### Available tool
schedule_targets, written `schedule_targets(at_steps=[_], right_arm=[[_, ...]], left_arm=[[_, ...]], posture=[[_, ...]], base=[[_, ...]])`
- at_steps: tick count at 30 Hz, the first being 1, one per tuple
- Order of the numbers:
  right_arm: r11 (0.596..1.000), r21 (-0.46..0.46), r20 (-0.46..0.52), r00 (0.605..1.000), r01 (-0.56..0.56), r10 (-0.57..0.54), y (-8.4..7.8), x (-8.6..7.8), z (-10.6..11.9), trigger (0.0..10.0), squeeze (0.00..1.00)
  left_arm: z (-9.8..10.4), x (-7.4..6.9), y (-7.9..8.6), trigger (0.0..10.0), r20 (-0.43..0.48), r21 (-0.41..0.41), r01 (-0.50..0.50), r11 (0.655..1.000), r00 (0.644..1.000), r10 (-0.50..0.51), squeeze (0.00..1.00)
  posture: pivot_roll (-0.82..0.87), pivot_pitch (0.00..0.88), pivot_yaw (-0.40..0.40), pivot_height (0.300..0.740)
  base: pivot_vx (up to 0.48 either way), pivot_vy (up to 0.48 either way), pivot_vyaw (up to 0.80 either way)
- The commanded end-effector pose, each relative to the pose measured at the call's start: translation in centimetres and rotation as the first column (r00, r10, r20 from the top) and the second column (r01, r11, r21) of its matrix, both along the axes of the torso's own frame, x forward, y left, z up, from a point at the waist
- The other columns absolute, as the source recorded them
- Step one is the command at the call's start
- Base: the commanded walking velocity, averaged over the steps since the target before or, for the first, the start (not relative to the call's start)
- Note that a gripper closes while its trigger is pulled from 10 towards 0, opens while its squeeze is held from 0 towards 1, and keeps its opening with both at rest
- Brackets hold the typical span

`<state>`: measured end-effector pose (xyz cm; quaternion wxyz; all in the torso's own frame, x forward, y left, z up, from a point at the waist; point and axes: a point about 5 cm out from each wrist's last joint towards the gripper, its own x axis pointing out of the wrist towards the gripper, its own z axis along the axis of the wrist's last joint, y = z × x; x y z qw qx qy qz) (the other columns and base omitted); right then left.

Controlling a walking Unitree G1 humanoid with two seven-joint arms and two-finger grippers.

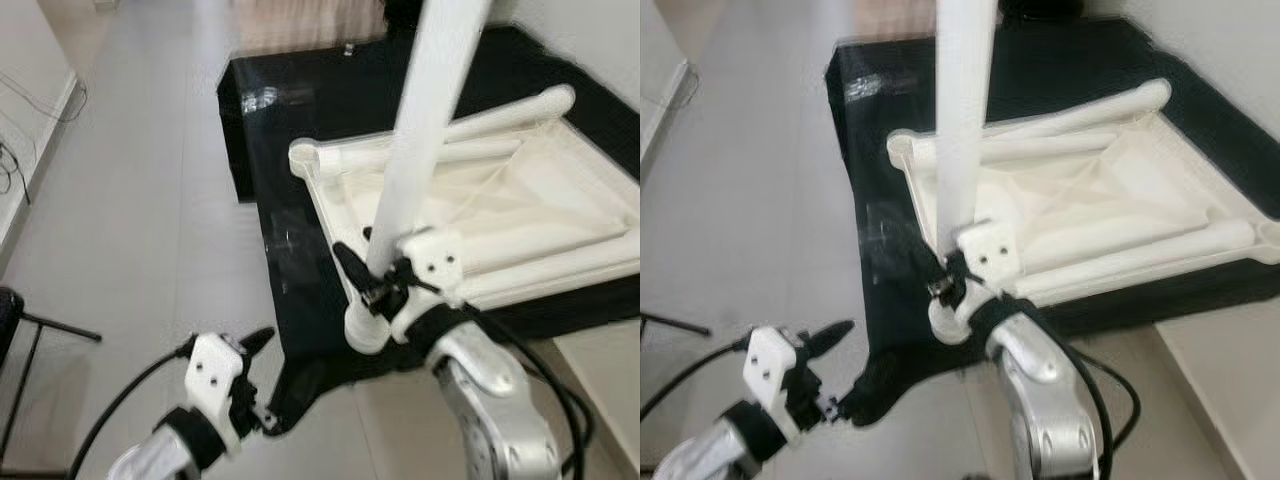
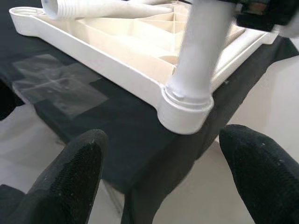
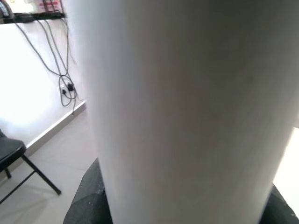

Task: Building children table

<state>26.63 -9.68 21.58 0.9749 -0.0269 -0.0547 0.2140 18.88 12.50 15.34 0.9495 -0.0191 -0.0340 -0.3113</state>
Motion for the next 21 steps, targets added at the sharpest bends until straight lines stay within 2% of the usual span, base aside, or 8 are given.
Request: schedule_targets(at_steps=[1, 5, 6, 8, 10, 11, 20, 21], right_arm=[[0.998, -0.016, -0.164, 0.984, 0.066, -0.068, -0.7, 0.5, -3.0, 0.0, 0.0], [0.999, -0.01, -0.103, 0.994, 0.047, -0.048, 0.4, 2.7, -1.1, 2.9, 0.0], [0.999, 0.003, -0.09, 0.995, 0.041, -0.04, 0.4, 3.2, -0.8, 10.0, 0.0], [0.998, 0.005, -0.089, 0.994, 0.056, -0.055, 0.5, 3.0, -0.7, 10.0, 0.0], [0.999, 0.03, -0.075, 0.997, 0.029, -0.027, 0.6, 3.0, -0.2, 10.0, 0.38], [0.997, 0.061, -0.057, 0.997, -0.054, 0.058, 0.7, 3.0, 0.4, 10.0, 1.0], [0.771, -0.096, 0.045, 0.771, -0.629, 0.635, 0.2, 2.1, 3.1, 10.0, 1.0], [0.726, -0.135, 0.025, 0.73, -0.674, 0.683, 0.1, 2.2, 2.9, 10.0, 0.0]], left_arm=[[-0.6, 0.0, 0.1, 10.0, -0.019, 0.006, -0.013, 1.0, 1.0, 0.013, 0.0], [-0.6, 0.3, 0.1, 10.0, 0.0, 0.011, -0.034, 0.999, 0.999, 0.034, 0.0], [-0.7, 0.4, 0.1, 10.0, 0.005, 0.011, -0.052, 0.999, 0.999, 0.052, 0.0], [-0.6, 0.4, 0.1, 10.0, 0.006, 0.012, -0.056, 0.998, 0.998, 0.056, 0.0], [-0.6, 0.4, 0.2, 10.0, 0.013, 0.021, -0.066, 0.998, 0.998, 0.065, 0.0], [-0.6, 0.4, 0.2, 10.0, 0.018, 0.03, -0.071, 0.997, 0.997, 0.071, 0.0], [-0.6, 0.4, 0.1, 10.0, 0.058, 0.065, -0.137, 0.988, 0.989, 0.133, 0.0], [-0.6, 0.4, 0.1, 10.0, 0.065, 0.074, -0.147, 0.986, 0.988, 0.143, 0.0]], posture=[[0.03, 0.228, -0.008, 0.74], [0.04, 0.214, -0.02, 0.74], [0.04, 0.209, -0.022, 0.74], [0.04, 0.209, -0.022, 0.74], [0.04, 0.207, -0.029, 0.74], [0.05, 0.206, -0.031, 0.74], [0.06, 0.205, -0.039, 0.74], [0.07, 0.207, -0.041, 0.74]], base=[[0.0, 0.0, 0.0], [0.0, 0.0, 0.0], [0.0, 0.0, 0.0], [0.0, 0.0, 0.0], [0.0, 0.0, 0.0], [0.0, 0.0, 0.0], [0.0, 0.0, 0.0], [0.0, 0.0, 0.0]])
